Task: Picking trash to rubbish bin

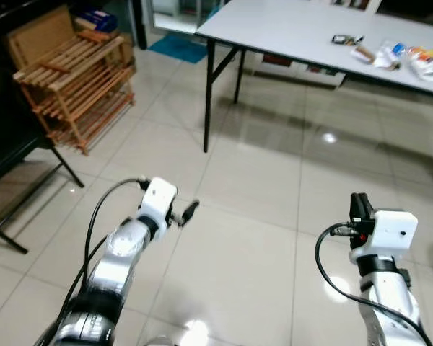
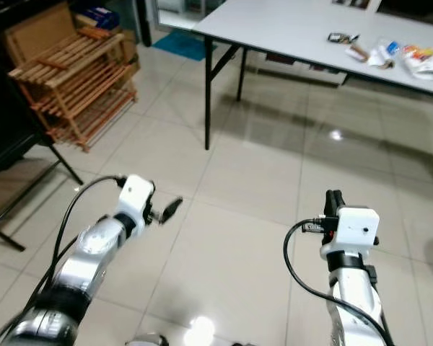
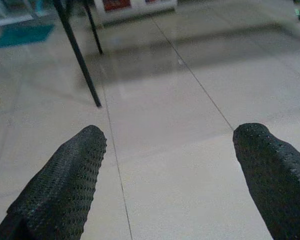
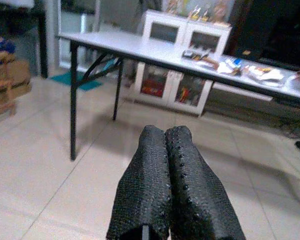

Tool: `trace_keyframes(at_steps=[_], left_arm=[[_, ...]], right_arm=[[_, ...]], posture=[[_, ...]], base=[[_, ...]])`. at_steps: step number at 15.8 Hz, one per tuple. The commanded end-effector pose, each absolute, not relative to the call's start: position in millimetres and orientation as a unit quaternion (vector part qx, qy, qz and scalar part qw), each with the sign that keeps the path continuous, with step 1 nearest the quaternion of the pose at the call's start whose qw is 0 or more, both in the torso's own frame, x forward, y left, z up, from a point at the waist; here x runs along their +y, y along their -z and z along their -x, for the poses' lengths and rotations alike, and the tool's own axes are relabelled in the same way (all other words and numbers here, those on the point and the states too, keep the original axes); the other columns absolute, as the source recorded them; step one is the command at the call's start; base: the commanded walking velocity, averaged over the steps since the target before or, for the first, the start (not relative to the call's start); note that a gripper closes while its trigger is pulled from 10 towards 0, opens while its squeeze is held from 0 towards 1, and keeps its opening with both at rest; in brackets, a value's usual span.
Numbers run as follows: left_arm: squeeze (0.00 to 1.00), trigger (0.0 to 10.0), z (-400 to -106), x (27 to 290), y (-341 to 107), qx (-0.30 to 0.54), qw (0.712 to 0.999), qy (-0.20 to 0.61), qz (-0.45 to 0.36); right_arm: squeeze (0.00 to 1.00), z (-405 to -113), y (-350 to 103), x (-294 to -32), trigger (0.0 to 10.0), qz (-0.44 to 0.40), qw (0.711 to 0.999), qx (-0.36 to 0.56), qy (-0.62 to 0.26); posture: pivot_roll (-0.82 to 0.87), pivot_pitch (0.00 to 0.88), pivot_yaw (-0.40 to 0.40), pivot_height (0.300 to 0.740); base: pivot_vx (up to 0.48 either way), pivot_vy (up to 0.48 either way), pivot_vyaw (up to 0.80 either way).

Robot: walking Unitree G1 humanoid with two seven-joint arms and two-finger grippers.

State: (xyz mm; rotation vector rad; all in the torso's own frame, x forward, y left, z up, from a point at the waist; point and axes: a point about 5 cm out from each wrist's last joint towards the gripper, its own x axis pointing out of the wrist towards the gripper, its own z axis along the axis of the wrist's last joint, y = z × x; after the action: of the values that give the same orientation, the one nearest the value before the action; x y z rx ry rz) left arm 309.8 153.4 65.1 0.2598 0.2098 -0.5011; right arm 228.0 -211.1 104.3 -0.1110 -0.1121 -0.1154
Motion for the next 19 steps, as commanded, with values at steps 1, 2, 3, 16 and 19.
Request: trace_keyframes(at_steps=[1,2,3,16,19], left_arm=[[0.0,10.0,-305,153,-65,0.113,0.946,0.269,-0.141],[0.0,10.0,-300,160,-66,0.119,0.941,0.281,-0.149],[0.0,10.0,-297,167,-68,0.125,0.938,0.283,-0.157],[0.0,10.0,-288,143,-95,0.067,0.957,0.239,-0.152],[0.0,10.0,-294,120,-98,0.057,0.953,0.265,-0.136]], right_arm=[[0.0,-226,-108,-210,10.0,0.066,0.995,-0.051,0.048],[0.0,-226,-112,-207,10.0,0.076,0.995,-0.048,0.037],[0.0,-227,-117,-202,10.0,0.083,0.995,-0.05,0.021],[0.0,-215,-118,-189,10.0,0.015,0.991,-0.055,0.124],[0.0,-211,-119,-178,10.0,0.014,0.991,-0.057,0.117]], posture=[[0.18,0.147,-0.04,0.74],[0.18,0.159,-0.046,0.74],[0.19,0.158,-0.053,0.74],[0.2,0.101,-0.029,0.74],[0.16,0.098,-0.025,0.74]], base=[[0.0,0.0,0.0],[0.0,0.0,0.0],[0.0,0.0,0.0],[0.0,0.0,0.0],[0.0,0.0,0.0]])
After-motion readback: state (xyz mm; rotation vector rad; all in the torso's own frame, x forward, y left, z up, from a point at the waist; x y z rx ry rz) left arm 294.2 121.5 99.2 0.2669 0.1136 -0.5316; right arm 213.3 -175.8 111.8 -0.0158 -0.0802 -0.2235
